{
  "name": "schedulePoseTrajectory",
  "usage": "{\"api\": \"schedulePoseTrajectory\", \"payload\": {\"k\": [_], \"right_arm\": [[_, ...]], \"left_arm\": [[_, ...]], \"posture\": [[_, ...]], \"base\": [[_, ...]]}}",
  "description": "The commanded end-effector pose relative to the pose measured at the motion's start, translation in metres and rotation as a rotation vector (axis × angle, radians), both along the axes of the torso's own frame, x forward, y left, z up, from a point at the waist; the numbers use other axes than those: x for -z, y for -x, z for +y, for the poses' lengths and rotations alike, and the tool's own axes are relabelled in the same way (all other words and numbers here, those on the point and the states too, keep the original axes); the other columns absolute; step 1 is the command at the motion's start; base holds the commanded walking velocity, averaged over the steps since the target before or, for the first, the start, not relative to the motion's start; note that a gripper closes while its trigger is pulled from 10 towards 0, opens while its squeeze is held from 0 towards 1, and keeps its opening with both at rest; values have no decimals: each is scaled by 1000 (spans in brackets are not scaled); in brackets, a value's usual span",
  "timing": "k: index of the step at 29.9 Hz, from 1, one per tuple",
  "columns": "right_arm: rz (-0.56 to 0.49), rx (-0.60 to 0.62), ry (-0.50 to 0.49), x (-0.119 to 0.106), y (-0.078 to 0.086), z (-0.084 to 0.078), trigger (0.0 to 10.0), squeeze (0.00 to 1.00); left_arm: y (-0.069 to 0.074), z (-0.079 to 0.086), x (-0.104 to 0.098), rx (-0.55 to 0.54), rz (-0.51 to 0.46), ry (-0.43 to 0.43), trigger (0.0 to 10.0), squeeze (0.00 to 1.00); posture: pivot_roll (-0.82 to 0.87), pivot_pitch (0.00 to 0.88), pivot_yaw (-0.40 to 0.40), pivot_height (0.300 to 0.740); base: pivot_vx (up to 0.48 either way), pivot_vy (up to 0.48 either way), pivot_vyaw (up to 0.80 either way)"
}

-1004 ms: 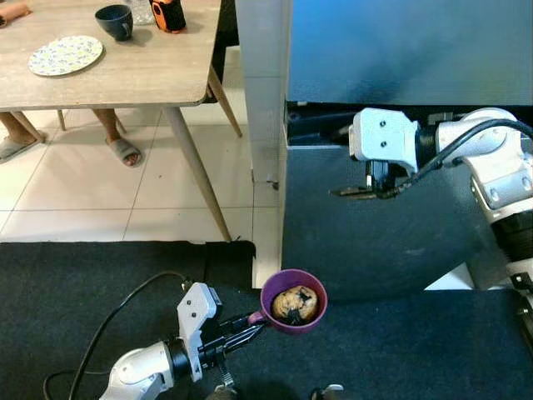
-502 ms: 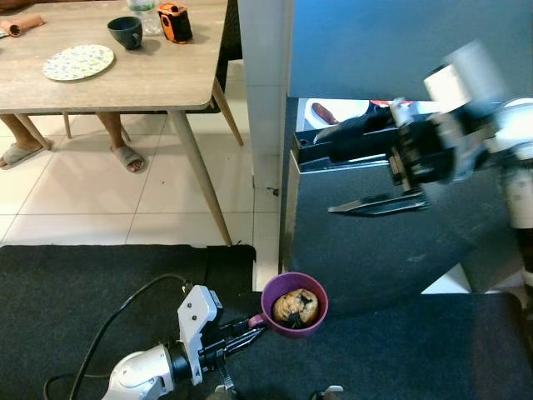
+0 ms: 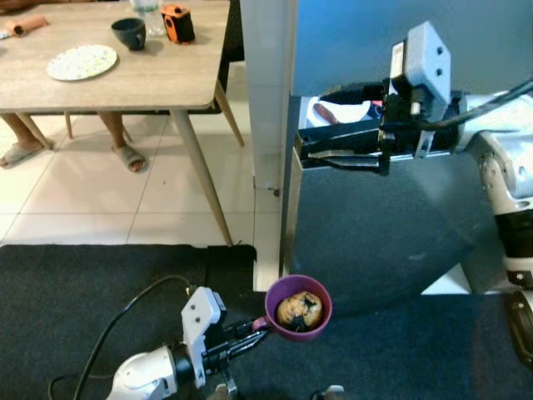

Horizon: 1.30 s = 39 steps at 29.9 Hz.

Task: Restocking fridge

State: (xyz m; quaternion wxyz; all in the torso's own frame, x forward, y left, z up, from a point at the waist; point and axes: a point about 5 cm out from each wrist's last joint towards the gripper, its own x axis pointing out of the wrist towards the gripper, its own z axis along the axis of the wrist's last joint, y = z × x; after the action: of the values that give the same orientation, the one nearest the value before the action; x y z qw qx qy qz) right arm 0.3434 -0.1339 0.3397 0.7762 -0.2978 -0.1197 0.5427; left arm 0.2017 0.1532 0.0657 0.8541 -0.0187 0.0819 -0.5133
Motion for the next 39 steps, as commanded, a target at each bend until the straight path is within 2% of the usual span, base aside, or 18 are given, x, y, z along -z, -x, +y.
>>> {"api": "schedulePoseTrajectory", "payload": {"k": [1, 6, 8, 13, 15, 16, 17, 18, 19, 24, 25, 27, 29, 32, 36, 39], "right_arm": [[-6, 72, 28, -3, -5, 0, 0, 0], [-11, 153, 28, -3, -14, 0, 0, 0], [-27, 222, 58, -2, -20, -2, 0, 0], [-40, 262, 98, 1, -24, -3, 0, 0], [-59, 302, 183, 8, -28, -2, 0, 0], [-59, 302, 183, 8, -28, -2, 0, 0], [-60, 299, 208, 10, -27, -3, 8471, 0], [-60, 299, 208, 10, -27, -3, 8471, 0], [-63, 299, 225, 11, -27, -3, 10000, 0], [-81, 228, 366, 16, -19, -5, 10000, 0], [-81, 228, 366, 16, -19, -5, 10000, 0], [-72, 157, 471, 21, -10, -10, 10000, 0], [-66, 137, 505, 23, -8, -13, 10000, 0], [-35, 54, 617, 30, 4, -27, 10000, 0], [34, -7, 651, 29, 15, -39, 10000, 0], [46, -48, 618, 24, 19, -39, 10000, 0]], "left_arm": [[2, -7, -1, 8, -1, 30, 10000, 0], [2, -9, -1, 11, -1, 33, 10000, 0], [2, -10, -1, 13, -1, 36, 10000, 0], [2, -10, -1, 13, -1, 36, 10000, 0], [2, -10, -1, 10, -1, 36, 10000, 0], [2, -10, -1, 10, -1, 36, 10000, 0], [2, -10, -1, 10, -1, 35, 10000, 0], [2, -10, -1, 10, -1, 35, 10000, 0], [2, -10, -1, 11, -1, 35, 10000, 0], [3, -11, 0, 12, -1, 34, 10000, 0], [3, -11, 0, 12, -1, 34, 10000, 0], [3, -11, 0, 12, -1, 34, 10000, 0], [3, -10, 0, 12, -1, 34, 10000, 0], [3, -11, 1, 11, -1, 35, 10000, 0], [3, -12, 1, 12, 0, 36, 10000, 0], [3, -12, 1, 12, 0, 35, 10000, 0]], "posture": [[-66, 173, -23, 740], [-70, 173, -23, 740], [-70, 173, -25, 740], [-70, 173, -25, 740], [-70, 173, -25, 740], [-70, 173, -25, 740], [-69, 173, -27, 740], [-69, 173, -27, 740], [-69, 173, -27, 740], [-70, 171, -28, 740], [-70, 171, -28, 740], [-70, 171, -28, 740], [-70, 171, -28, 740], [-77, 165, -36, 740], [-76, 164, -36, 740], [-76, 164, -36, 740]], "base": [[0, 0, 0], [0, 0, 0], [0, 0, 0], [0, 0, 0], [0, 0, 0], [0, 0, 0], [0, 0, 0], [0, 0, 0], [0, 0, 0], [0, 0, 0], [0, 0, 0], [0, 0, 0], [0, 0, 0], [0, 0, 0], [0, 0, 0], [0, 0, 0]]}}
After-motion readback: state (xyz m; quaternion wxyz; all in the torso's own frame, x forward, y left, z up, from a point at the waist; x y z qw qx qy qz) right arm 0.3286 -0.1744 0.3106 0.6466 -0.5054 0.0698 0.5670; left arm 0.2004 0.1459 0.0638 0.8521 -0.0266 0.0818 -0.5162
